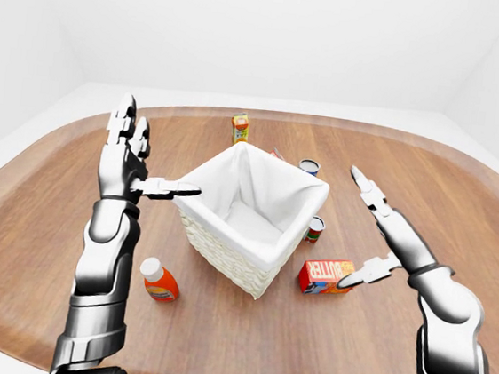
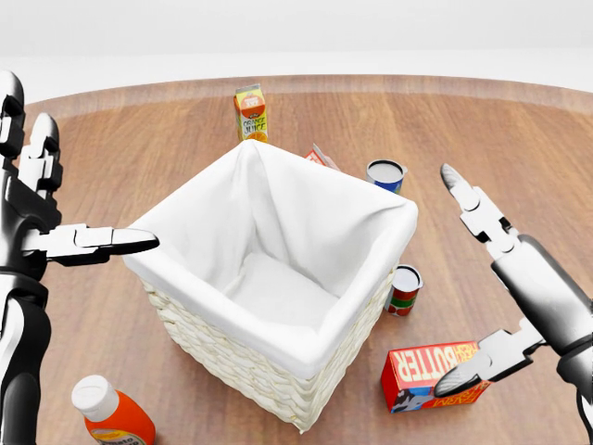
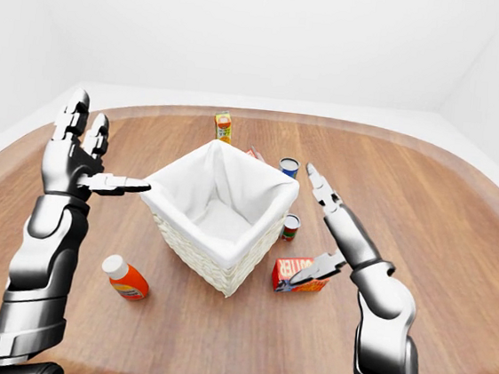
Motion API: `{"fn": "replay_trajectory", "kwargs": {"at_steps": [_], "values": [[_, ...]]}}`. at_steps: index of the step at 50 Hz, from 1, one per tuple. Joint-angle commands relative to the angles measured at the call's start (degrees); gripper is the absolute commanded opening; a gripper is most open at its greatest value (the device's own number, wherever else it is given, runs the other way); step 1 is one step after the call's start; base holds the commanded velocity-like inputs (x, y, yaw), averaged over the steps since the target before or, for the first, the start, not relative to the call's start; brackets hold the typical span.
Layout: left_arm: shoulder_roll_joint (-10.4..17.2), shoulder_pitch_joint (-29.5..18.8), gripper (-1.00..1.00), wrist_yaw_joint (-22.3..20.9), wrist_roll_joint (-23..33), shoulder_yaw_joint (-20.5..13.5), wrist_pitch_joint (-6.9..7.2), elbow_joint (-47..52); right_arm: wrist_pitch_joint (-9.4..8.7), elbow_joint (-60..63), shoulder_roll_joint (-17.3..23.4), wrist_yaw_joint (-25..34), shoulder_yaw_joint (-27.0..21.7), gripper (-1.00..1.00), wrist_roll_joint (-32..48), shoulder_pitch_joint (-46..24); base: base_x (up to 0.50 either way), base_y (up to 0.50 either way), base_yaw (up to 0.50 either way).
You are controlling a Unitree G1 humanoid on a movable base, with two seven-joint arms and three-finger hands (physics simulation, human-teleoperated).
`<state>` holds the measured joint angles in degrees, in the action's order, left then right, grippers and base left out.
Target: Pick up the butter and put it in the basket.
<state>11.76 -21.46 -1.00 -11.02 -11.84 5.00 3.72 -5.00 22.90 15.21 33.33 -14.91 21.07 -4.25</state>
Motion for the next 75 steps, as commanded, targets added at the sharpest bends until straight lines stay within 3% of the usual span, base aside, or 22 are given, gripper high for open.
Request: {"fn": "replay_trajectory", "kwargs": {"at_steps": [1, 15, 29, 48, 68, 75], "values": [[0.96, 0.17, 1.0, -0.99, -1.53, -0.98, 0.0, -0.62, 0.0, 0.32, 0.08, 6.67, -0.29, 1.0, 11.63, 2.51, 0.0, 0.0, 0.0], [1.34, -0.2, 1.0, -1.35, -2.27, -1.15, 0.0, -4.03, 0.0, -5.61, -1.51, 6.67, 1.3, 1.0, 24.2, 3.78, 0.0, 0.0, 0.0], [1.84, -0.76, 1.0, -1.39, -2.59, -1.3, 0.0, -6.7, 0.0, -11.14, -2.09, 6.67, 2.83, 1.0, 30.74, 1.48, 0.0, 0.0, 0.0], [2.07, -0.58, 1.0, -1.37, -2.68, -1.51, 0.0, -7.5, 0.0, -27.18, -2.06, -3.91, 8.53, 1.0, 39.49, -5.28, 0.0, 0.0, 0.0], [2.48, -0.63, 1.0, -1.45, -3.24, -1.85, 0.0, -8.99, 0.0, -50.03, -1.93, -16.06, 12.75, 1.0, 39.93, -12.56, 0.0, 0.0, 0.0], [2.57, -0.63, 1.0, -1.47, -3.43, -1.9, 0.0, -9.1, 0.0, -64.44, -1.95, -22.1, 14.53, 1.0, 38.39, -18.92, 0.0, 0.0, 0.0]]}}
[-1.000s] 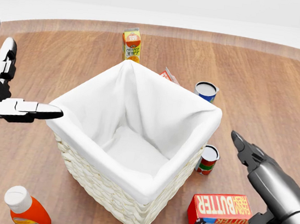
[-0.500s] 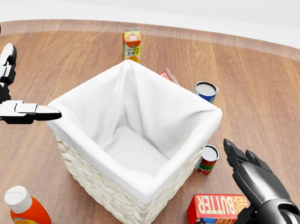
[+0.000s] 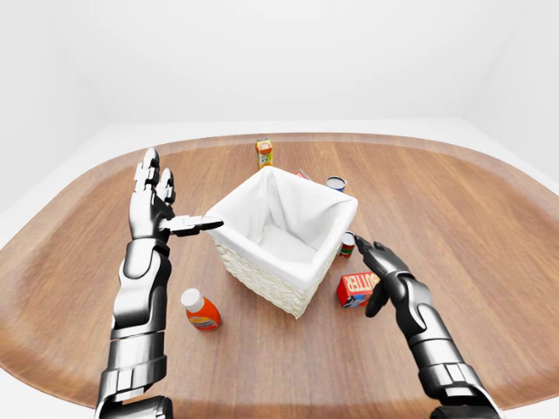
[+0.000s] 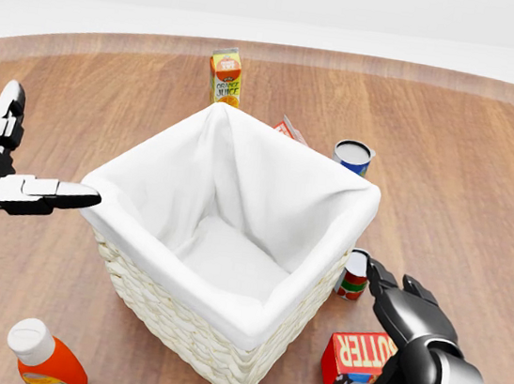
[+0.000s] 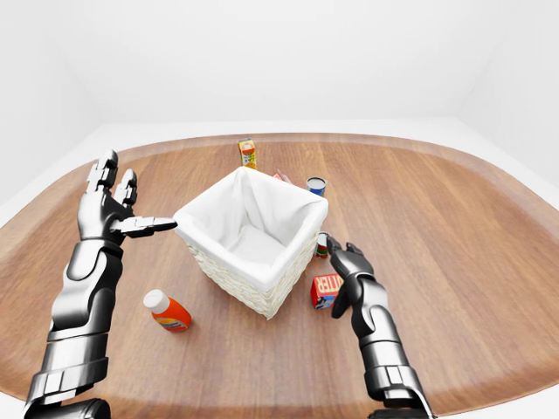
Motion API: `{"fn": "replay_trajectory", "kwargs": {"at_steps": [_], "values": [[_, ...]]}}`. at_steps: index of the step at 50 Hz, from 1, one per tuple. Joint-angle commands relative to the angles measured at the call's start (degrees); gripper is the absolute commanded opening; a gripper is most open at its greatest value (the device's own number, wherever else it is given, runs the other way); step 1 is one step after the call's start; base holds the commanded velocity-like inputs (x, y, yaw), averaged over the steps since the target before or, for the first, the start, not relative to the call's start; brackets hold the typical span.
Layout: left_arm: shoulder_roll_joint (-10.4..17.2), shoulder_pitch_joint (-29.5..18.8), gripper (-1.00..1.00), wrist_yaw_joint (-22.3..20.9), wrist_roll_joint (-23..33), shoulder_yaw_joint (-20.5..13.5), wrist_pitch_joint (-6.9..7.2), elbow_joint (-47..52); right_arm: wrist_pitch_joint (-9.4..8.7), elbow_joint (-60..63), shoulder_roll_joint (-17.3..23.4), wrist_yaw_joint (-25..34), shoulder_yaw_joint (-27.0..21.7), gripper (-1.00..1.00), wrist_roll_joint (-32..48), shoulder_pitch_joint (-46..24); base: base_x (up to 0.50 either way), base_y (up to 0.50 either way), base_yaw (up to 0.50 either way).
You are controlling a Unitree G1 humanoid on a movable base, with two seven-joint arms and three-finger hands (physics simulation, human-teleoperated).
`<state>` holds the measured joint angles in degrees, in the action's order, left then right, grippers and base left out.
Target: Pick up the butter and put it in the basket.
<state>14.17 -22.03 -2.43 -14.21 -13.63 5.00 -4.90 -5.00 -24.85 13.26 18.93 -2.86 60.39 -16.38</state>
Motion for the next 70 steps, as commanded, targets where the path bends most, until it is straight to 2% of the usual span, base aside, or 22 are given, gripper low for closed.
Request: {"fn": "replay_trajectory", "kwargs": {"at_steps": [1, 8, 15, 32, 48, 49, 50, 51, 70], "values": [[0.19, -0.1, 1.0, -0.07, -0.3, -0.15, 0.0, -0.59, 0.0, -18.66, 0.05, -8.58, 2.68, 1.0, -1.27, -7.67, 0.0, 0.0, 0.0], [0.51, -0.09, 1.0, -0.13, -1.06, -0.71, 0.0, -0.33, 0.0, -34.8, 0.01, -16.69, 3.95, 1.0, -4.13, -14.99, 0.0, 0.0, 0.0], [1.02, 0.45, 1.0, 0.13, -2.4, -1.4, 0.0, 1.43, 0.0, -43.58, -0.09, -20.61, 5.52, 1.0, -6.4, -18.7, 0.0, 0.0, 0.0], [1.11, -0.1, 1.0, 0.11, -2.39, -1.2, 0.0, -0.76, 0.0, -50.0, -0.8, -23.83, 6.47, 1.0, -8.22, -21.28, 0.0, 0.0, 0.0], [1.34, -0.55, 1.0, 0.17, -2.78, -1.14, 0.0, -1.75, 0.0, -52.82, -2.14, -23.51, 6.45, 1.0, -7.18, -23.03, 0.0, 0.0, 0.0], [1.32, -0.64, 1.0, 0.16, -2.74, -1.08, 0.0, -1.96, 0.0, -52.96, -2.22, -23.55, 6.27, 0.28, -7.21, -23.17, 0.0, 0.0, 0.0], [1.29, -0.63, 1.0, 0.16, -2.7, -1.01, 0.0, -1.97, 0.0, -52.96, -2.23, -23.55, 6.22, 0.28, -7.18, -23.17, 0.0, 0.0, 0.0], [1.22, -0.54, 1.0, 0.15, -2.6, -0.9, 0.0, -1.99, 0.0, -53.05, -2.25, -23.73, 6.22, -1.0, -7.07, -23.12, 0.0, 0.0, 0.0], [1.33, -0.22, 1.0, 0.21, -2.8, -1.16, 0.0, -1.6, 0.0, -52.67, -1.7, -24.46, 5.75, -1.0, -7.53, -22.4, 0.0, 0.0, 0.0]]}}
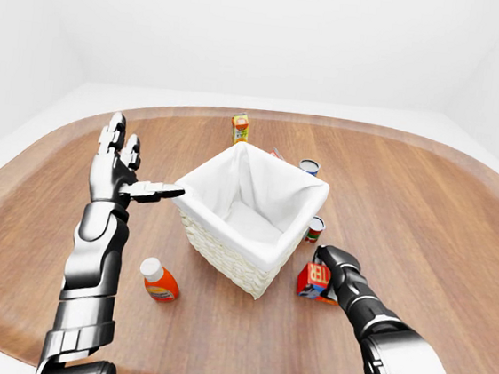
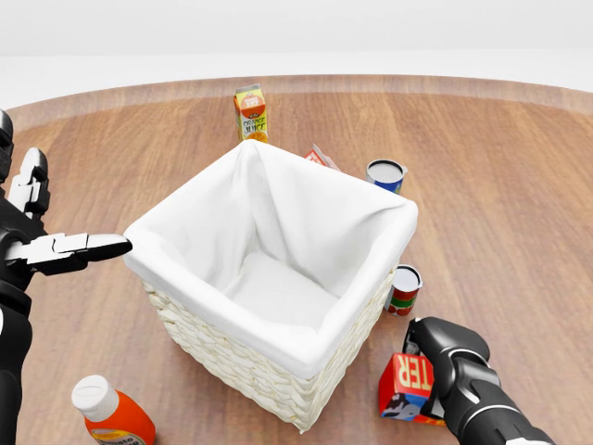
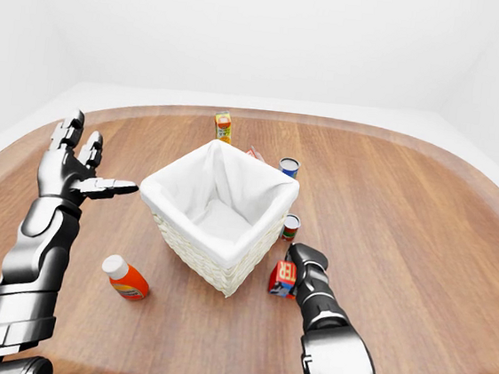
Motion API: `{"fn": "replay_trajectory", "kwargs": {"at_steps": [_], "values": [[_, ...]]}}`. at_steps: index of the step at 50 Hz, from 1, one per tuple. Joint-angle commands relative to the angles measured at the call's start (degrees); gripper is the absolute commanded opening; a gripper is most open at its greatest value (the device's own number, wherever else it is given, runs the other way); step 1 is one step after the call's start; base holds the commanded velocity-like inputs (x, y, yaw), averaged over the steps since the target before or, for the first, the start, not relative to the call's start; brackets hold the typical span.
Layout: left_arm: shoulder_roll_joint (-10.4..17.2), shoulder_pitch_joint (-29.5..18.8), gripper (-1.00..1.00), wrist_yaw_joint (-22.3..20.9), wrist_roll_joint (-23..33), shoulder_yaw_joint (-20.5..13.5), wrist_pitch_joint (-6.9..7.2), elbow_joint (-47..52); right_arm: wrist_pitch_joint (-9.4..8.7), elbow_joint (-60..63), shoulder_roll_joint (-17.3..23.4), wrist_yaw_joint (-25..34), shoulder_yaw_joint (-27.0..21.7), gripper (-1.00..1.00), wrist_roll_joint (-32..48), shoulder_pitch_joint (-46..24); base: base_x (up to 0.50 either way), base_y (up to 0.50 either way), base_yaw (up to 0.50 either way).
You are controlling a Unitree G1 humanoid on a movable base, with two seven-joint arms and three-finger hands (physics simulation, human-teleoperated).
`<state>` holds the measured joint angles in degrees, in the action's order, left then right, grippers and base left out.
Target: Pick up the butter and put it in the basket.
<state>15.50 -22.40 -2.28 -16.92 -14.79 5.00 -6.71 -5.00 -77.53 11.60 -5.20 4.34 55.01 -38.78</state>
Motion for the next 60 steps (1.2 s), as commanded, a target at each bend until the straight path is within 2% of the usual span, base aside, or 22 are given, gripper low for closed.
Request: {"fn": "replay_trajectory", "kwargs": {"at_steps": [1, 8, 24, 35, 45, 49, 60], "values": [[-0.01, 0.19, 1.0, 0.09, -0.1, -0.01, 0.0, 0.33, 0.0, 0.02, -0.05, -0.41, -1.45, -1.0, -2.19, 0.05, 0.0, 0.0, 0.0], [0.13, 0.63, 1.0, -0.04, -0.37, -0.33, 0.0, 0.84, 0.0, 1.01, 1.32, -2.06, -1.82, -1.0, -3.04, -0.07, 0.0, 0.0, 0.0], [0.15, 1.59, 1.0, 0.28, -1.03, -0.95, 0.0, 3.77, 0.0, 7.41, 6.22, -0.22, -2.95, -1.0, -6.16, -0.23, 0.0, 0.0, 0.0], [-0.02, 2.57, 1.0, -0.07, -1.26, -1.3, 0.0, 4.16, 0.0, 23.1, 9.53, 7.23, -5.56, -1.0, -5.03, 2.29, 0.0, 0.0, 0.0], [0.19, 2.89, 1.0, 0.18, -1.72, -1.59, 0.0, 5.86, 0.0, 34.54, 10.62, 12.19, -8.85, -1.0, -4.81, 2.68, 0.0, 0.0, 0.0], [0.27, 2.56, 1.0, 0.15, -1.68, -1.61, 0.0, 5.4, 0.0, 36.74, 10.66, 12.53, -9.64, -1.0, -5.59, 2.26, 0.0, 0.0, 0.0], [0.21, 2.61, 1.0, 0.2, -1.75, -1.56, 0.0, 5.23, 0.0, 40.09, 11.07, 8.33, -11.81, -1.0, -11.16, -0.67, 0.0, 0.0, 0.0]]}}
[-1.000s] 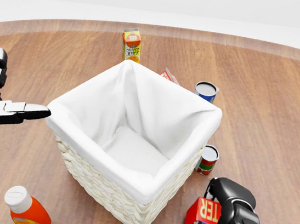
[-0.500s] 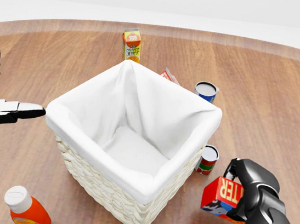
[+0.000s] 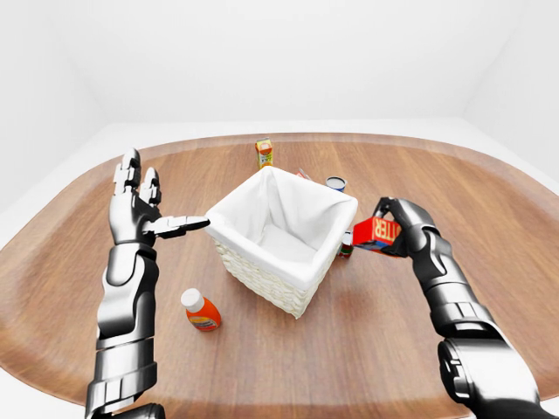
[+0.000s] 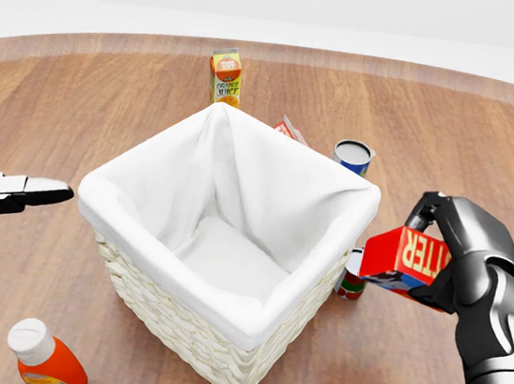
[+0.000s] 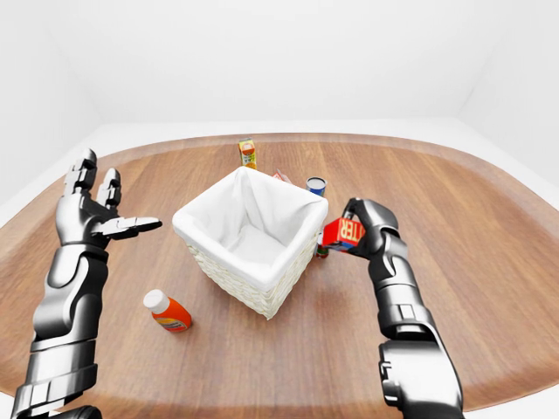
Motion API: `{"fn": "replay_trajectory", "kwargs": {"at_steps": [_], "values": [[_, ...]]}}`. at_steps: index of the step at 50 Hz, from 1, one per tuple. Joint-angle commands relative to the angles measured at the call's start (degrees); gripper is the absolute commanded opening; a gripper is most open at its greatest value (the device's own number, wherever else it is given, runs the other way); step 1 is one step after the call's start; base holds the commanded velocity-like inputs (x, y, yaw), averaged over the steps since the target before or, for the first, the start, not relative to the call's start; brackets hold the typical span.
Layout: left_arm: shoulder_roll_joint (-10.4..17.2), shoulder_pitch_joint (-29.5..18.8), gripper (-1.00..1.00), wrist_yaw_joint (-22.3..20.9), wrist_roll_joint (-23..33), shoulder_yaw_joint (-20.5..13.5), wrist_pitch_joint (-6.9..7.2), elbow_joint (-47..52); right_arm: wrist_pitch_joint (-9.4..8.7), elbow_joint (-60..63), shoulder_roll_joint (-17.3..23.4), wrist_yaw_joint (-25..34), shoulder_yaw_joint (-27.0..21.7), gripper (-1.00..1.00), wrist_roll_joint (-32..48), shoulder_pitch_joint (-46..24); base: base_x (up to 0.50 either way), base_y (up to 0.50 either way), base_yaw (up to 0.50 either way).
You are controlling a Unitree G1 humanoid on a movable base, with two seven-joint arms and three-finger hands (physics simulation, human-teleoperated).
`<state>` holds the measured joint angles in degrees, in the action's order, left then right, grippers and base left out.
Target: Pick up the butter and put it in the basket.
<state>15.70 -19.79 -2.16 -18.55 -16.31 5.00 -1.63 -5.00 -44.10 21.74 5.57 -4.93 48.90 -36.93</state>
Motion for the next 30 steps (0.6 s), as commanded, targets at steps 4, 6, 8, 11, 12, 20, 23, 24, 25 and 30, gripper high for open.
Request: {"fn": "replay_trajectory", "kwargs": {"at_steps": [4, 6, 8, 11, 12, 20, 23, 24, 25, 30], "values": [[-0.09, 0.22, 1.0, 0.04, -0.04, 0.0, 0.0, 0.01, 0.0, 7.21, 0.97, -4.59, -2.81, -1.0, -7.17, -3.34, 0.0, 0.0, 0.0], [0.09, -0.08, 1.0, 0.3, -0.25, -0.13, 0.0, 0.48, 0.0, 7.5, 0.96, -5.82, -2.95, -1.0, -8.1, -3.9, 0.0, 0.0, 0.0], [0.07, 0.02, 1.0, 0.11, -0.19, -0.19, 0.0, -0.12, 0.0, 8.77, 0.92, -6.03, -3.01, -1.0, -9.07, -4.29, 0.0, 0.0, 0.0], [-0.1, 0.42, 1.0, -0.17, -0.13, -0.25, 0.0, -0.93, 0.0, 10.04, 0.85, -6.34, -3.03, -1.0, -10.0, -4.67, 0.0, 0.0, 0.0], [0.19, -0.01, 1.0, 0.12, -0.48, -0.4, 0.0, -0.32, 0.0, 10.1, 0.76, -6.42, -3.08, -1.0, -10.57, -4.92, 0.0, 0.0, 0.0], [0.16, 0.25, 1.0, -0.09, -0.61, -0.42, 0.0, -1.79, 0.0, 8.15, 0.33, -9.06, -2.47, -1.0, -12.44, -6.91, 0.0, 0.0, 0.0], [0.24, 0.29, 1.0, 0.15, -0.74, -0.44, 0.0, -1.32, 0.0, 9.01, -0.15, -9.37, -2.0, -1.0, -12.52, -7.23, 0.0, 0.0, 0.0], [0.17, 0.4, 1.0, 0.05, -0.68, -0.42, 0.0, -1.6, 0.0, 9.37, -0.34, -9.62, -1.91, -1.0, -12.49, -7.42, 0.0, 0.0, 0.0], [0.17, 0.42, 1.0, 0.07, -0.69, -0.42, 0.0, -1.64, 0.0, 9.64, -0.46, -9.8, -1.87, -1.0, -12.49, -7.55, 0.0, 0.0, 0.0], [0.41, 0.46, 1.0, 0.21, -1.11, -0.67, 0.0, -0.99, 0.0, 11.17, -1.56, -10.44, -1.53, -1.0, -12.53, -8.42, 0.0, 0.0, 0.0]]}}
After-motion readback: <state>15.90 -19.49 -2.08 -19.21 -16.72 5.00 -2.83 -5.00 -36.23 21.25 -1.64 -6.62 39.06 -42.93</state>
